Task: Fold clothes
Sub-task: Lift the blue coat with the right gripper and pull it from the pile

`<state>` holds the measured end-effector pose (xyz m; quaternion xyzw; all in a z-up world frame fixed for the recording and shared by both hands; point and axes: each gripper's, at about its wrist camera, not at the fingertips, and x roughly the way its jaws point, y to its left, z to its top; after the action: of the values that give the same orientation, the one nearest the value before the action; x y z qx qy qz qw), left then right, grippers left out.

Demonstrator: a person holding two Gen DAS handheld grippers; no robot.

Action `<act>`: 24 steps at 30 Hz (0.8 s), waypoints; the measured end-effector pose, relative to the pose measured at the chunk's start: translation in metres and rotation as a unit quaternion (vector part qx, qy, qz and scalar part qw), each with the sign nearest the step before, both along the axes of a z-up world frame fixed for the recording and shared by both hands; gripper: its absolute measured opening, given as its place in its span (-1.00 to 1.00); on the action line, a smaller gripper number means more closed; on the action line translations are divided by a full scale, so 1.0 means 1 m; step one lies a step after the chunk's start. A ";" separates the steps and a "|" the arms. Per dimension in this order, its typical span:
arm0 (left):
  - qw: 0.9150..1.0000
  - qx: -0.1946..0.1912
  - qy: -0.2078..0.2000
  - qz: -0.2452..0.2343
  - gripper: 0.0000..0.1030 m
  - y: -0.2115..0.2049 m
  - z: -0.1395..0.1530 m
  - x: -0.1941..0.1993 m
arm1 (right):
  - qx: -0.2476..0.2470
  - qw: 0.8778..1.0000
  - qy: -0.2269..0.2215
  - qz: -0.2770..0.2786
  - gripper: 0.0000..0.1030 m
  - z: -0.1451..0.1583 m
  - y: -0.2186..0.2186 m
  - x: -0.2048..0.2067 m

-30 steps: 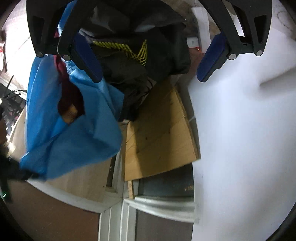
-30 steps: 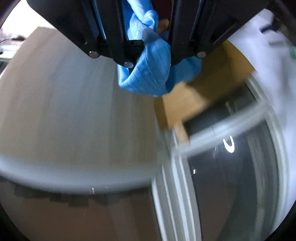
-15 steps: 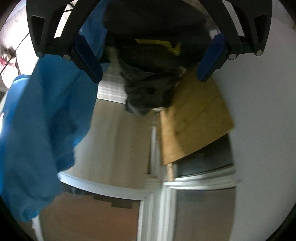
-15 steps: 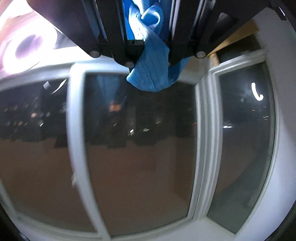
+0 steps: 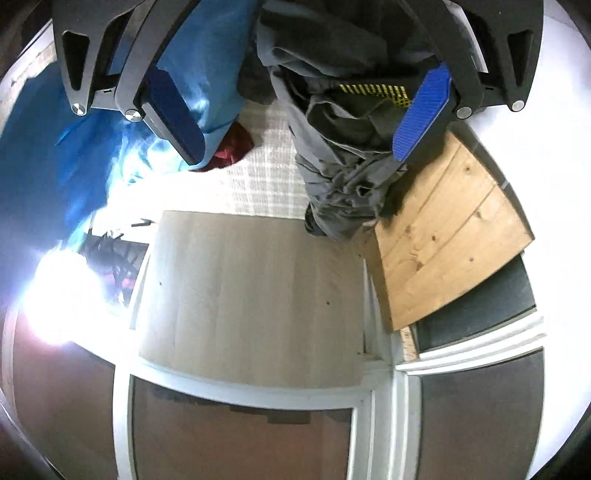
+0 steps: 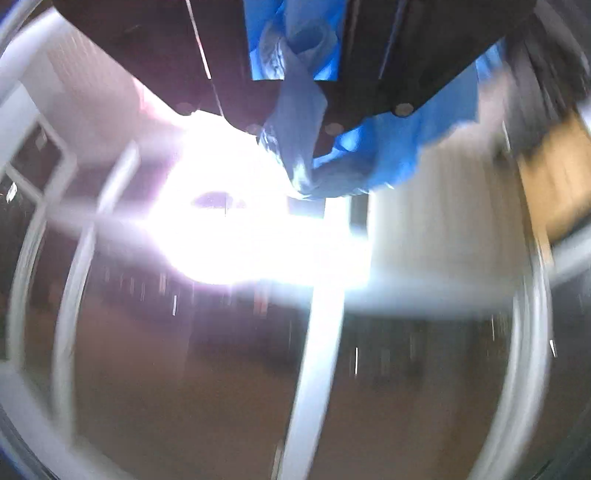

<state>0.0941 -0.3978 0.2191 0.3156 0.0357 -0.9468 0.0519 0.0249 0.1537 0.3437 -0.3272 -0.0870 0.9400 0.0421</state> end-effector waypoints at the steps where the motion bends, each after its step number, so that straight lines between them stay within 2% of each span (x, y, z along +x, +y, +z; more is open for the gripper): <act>1: 1.000 -0.003 -0.006 -0.003 0.99 0.001 -0.003 -0.002 | 0.009 0.998 -0.057 -0.004 -0.71 -0.038 0.002 -0.006; 3: 1.000 -0.008 -0.016 -0.007 0.99 0.003 -0.010 -0.006 | 0.006 0.992 -0.128 -0.002 -0.71 -0.099 0.002 0.000; 5: 1.000 -0.013 -0.026 -0.008 0.99 0.005 -0.016 -0.009 | -0.017 0.989 -0.147 0.013 -0.70 -0.129 -0.006 0.014; 7: 0.999 -0.012 -0.033 -0.007 0.99 0.004 -0.019 -0.012 | -0.049 0.987 -0.147 0.044 -0.55 -0.143 -0.032 0.019; 8: 0.999 -0.010 -0.036 -0.006 0.99 0.004 -0.021 -0.013 | -0.055 0.985 -0.146 0.069 -0.40 -0.147 -0.048 0.019; 10: 0.999 -0.007 -0.043 -0.006 0.99 0.003 -0.024 -0.014 | -0.062 0.980 -0.145 0.123 -0.29 -0.155 -0.082 0.018; 14: 0.998 -0.016 -0.054 -0.003 0.99 0.003 -0.028 -0.009 | -0.022 0.962 -0.155 0.222 -0.12 -0.194 -0.178 -0.004; 17: 0.998 -0.021 -0.062 0.007 0.99 -0.003 -0.031 -0.001 | 0.000 0.944 -0.193 0.268 -0.07 -0.235 -0.252 -0.021; 21: 0.996 -0.012 -0.081 0.030 0.99 -0.018 -0.042 0.009 | 0.038 0.932 -0.222 0.285 0.04 -0.275 -0.293 -0.037; 22: 0.996 -0.011 -0.084 0.035 0.99 -0.022 -0.044 0.011 | 0.050 0.932 -0.225 0.281 0.03 -0.282 -0.296 -0.041; 23: 0.995 -0.011 -0.087 0.040 0.99 -0.026 -0.045 0.014 | 0.061 0.931 -0.228 0.277 -0.30 -0.289 -0.299 -0.045; 24: 0.995 -0.011 -0.088 0.043 0.99 -0.029 -0.045 0.016 | 0.040 0.932 -0.231 0.277 -0.94 -0.284 -0.290 -0.046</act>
<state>0.1100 -0.4268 0.1737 0.3953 0.0338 -0.9125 0.0995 -0.0209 -0.1364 0.0598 -0.4963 -0.2187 0.8086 -0.2280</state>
